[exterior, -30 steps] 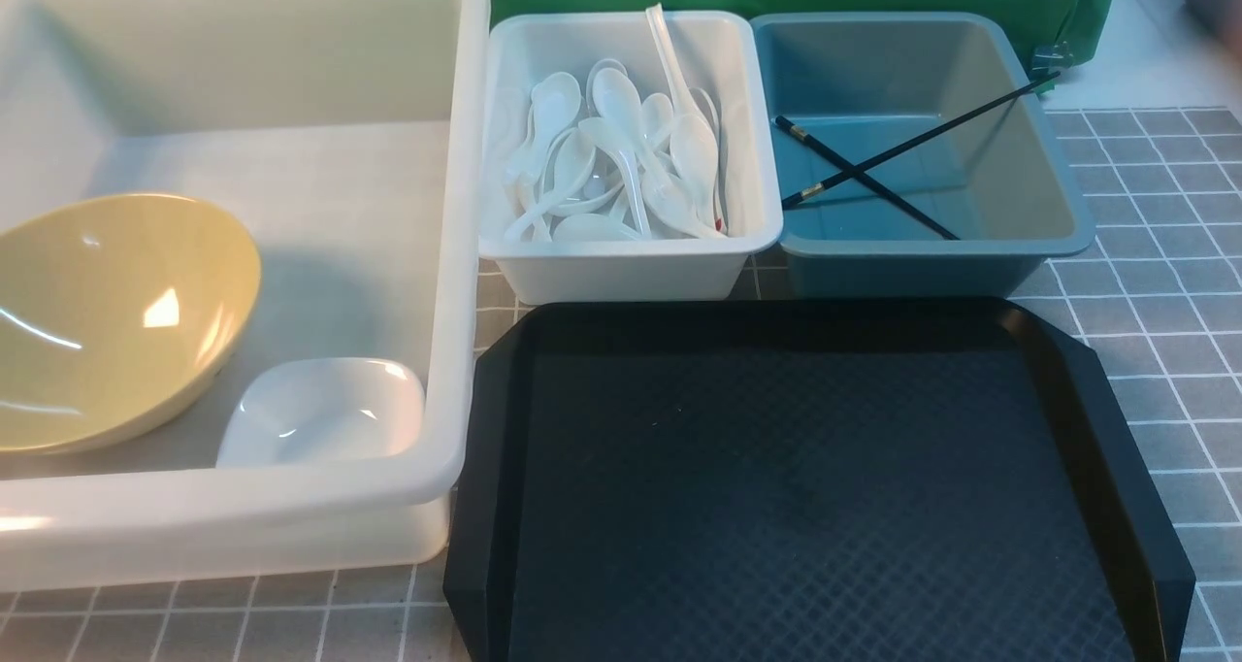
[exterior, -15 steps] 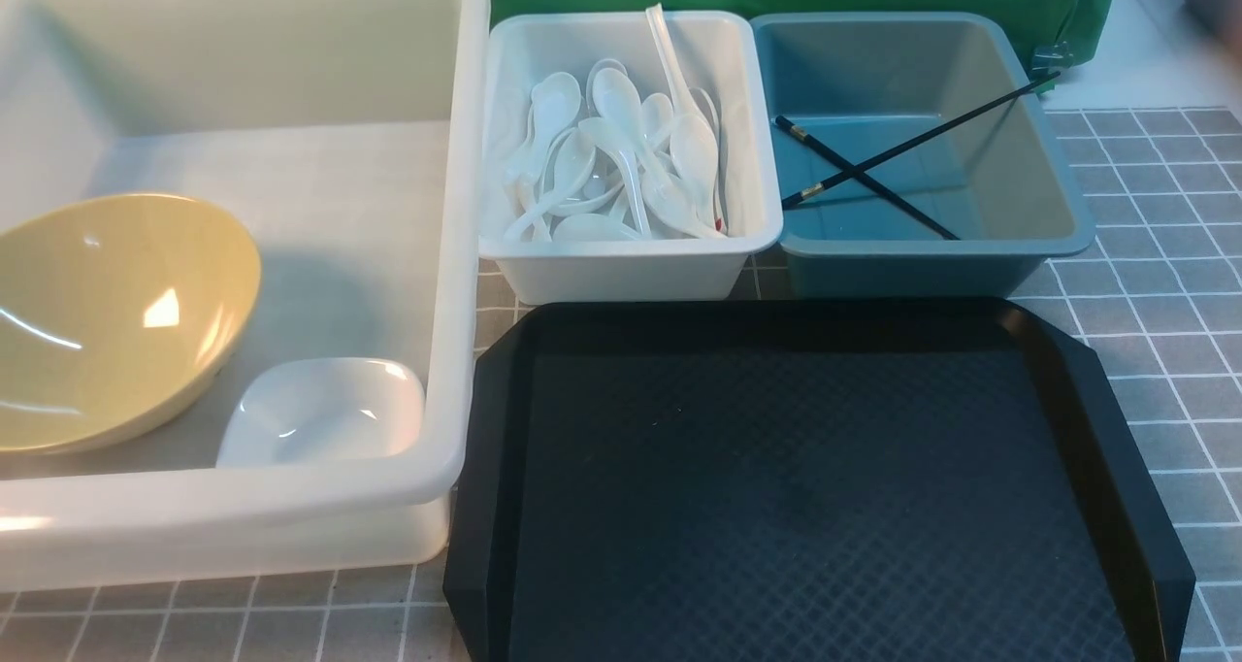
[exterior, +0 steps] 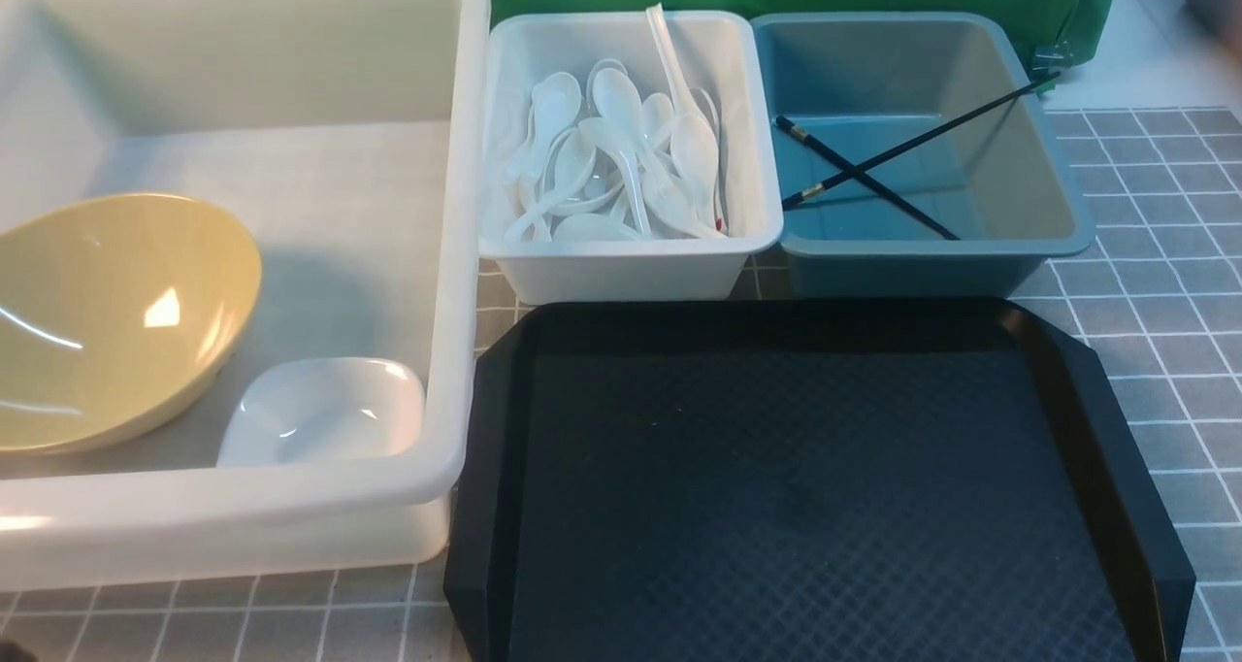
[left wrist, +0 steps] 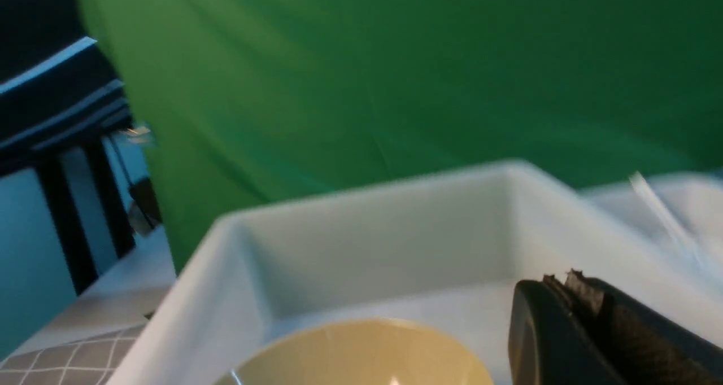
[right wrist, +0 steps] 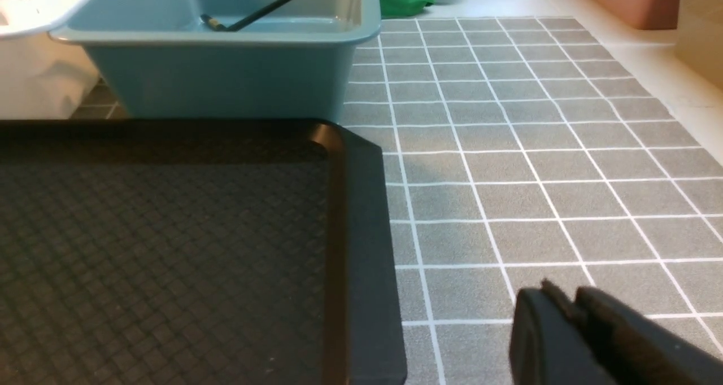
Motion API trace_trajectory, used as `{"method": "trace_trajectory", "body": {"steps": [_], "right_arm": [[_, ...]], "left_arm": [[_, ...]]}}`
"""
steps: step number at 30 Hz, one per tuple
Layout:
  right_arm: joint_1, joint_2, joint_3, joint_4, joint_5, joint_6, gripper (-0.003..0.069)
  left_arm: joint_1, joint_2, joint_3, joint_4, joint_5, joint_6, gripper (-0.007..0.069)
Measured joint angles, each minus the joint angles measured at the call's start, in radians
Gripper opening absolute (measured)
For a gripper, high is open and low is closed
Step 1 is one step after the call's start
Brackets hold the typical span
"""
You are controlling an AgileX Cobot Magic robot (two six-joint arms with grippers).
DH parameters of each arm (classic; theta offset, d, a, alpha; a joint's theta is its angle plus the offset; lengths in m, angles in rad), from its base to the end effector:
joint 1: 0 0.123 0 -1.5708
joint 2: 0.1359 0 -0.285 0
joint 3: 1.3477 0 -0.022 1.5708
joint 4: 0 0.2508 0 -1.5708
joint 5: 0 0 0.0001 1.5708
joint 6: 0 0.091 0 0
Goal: On grey table put chopsticks spoon bowls plates into blue grey white boxes.
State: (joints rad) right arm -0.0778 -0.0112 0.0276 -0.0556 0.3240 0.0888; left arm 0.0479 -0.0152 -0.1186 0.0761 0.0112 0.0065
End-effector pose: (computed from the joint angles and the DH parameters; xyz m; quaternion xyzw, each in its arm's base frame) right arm 0.0536 -0.0058 0.1753 0.0504 0.7890 -0.0198 0.6120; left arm 0.0459 0.0023 0.2526 0.0106 0.6291 0.0509 0.7756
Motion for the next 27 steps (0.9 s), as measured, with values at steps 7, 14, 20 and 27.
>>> {"method": "trace_trajectory", "body": {"steps": [7, 14, 20, 27], "right_arm": [[0.000, -0.001, 0.000, 0.000, 0.000, 0.000, 0.0111], [0.000, -0.001, 0.000, 0.000, 0.000, 0.000, 0.0116], [0.000, -0.001, 0.000, 0.000, 0.001, -0.001, 0.0125], [0.000, -0.001, 0.000, 0.000, 0.001, -0.001, 0.0132]], "left_arm": [[0.081, 0.000, 0.142, -0.097, -0.028, 0.002, -0.0007], [0.056, 0.000, 0.144, -0.140, 0.303, 0.000, -0.0007], [0.051, 0.000, 0.143, -0.145, 0.308, 0.000, -0.0007], [0.030, 0.000, 0.143, -0.143, 0.307, 0.000, -0.0007]]}}
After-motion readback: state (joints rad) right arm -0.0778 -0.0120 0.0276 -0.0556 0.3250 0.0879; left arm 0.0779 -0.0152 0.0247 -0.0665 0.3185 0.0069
